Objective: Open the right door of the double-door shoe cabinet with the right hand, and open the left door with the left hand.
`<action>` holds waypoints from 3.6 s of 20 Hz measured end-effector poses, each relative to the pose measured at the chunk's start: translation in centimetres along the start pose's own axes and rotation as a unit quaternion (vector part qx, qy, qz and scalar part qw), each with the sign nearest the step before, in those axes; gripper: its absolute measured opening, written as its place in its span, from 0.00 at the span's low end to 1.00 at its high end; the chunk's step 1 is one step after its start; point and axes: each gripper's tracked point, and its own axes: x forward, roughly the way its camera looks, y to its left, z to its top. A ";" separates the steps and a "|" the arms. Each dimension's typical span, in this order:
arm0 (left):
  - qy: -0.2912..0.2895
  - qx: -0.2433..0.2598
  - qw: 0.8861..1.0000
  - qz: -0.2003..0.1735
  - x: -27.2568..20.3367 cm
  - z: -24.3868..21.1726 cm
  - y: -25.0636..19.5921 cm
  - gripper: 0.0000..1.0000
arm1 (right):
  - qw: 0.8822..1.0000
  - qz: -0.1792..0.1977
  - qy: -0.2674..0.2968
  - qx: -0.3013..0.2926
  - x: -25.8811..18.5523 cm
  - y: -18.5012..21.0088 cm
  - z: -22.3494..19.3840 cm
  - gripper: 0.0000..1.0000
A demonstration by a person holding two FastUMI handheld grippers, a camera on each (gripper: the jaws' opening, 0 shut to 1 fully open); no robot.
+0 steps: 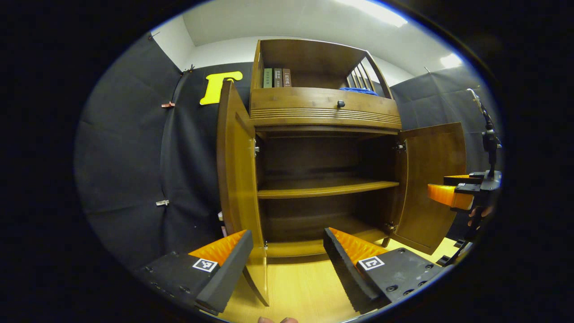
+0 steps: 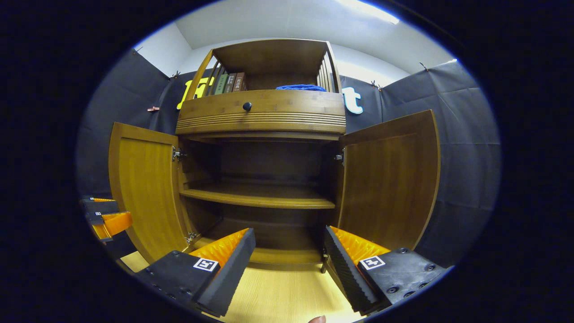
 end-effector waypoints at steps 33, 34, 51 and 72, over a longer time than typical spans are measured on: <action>-0.001 -0.011 0.999 0.040 2.0 1.1 0.1 0.98 | 1.000 0.012 -0.004 -0.008 -0.3 1.4 0.4 0.99; -0.001 -0.012 0.999 0.040 2.0 1.2 0.1 0.97 | 1.000 0.013 -0.004 -0.010 -0.3 1.4 0.4 0.99; -0.001 -0.008 0.999 0.037 1.9 1.3 -0.7 0.97 | 1.000 0.016 0.000 -0.012 -0.5 1.0 0.1 0.99; 0.003 -0.004 0.999 0.046 2.2 1.2 -0.4 0.98 | 1.000 0.021 0.003 -0.003 0.5 0.9 -0.3 0.99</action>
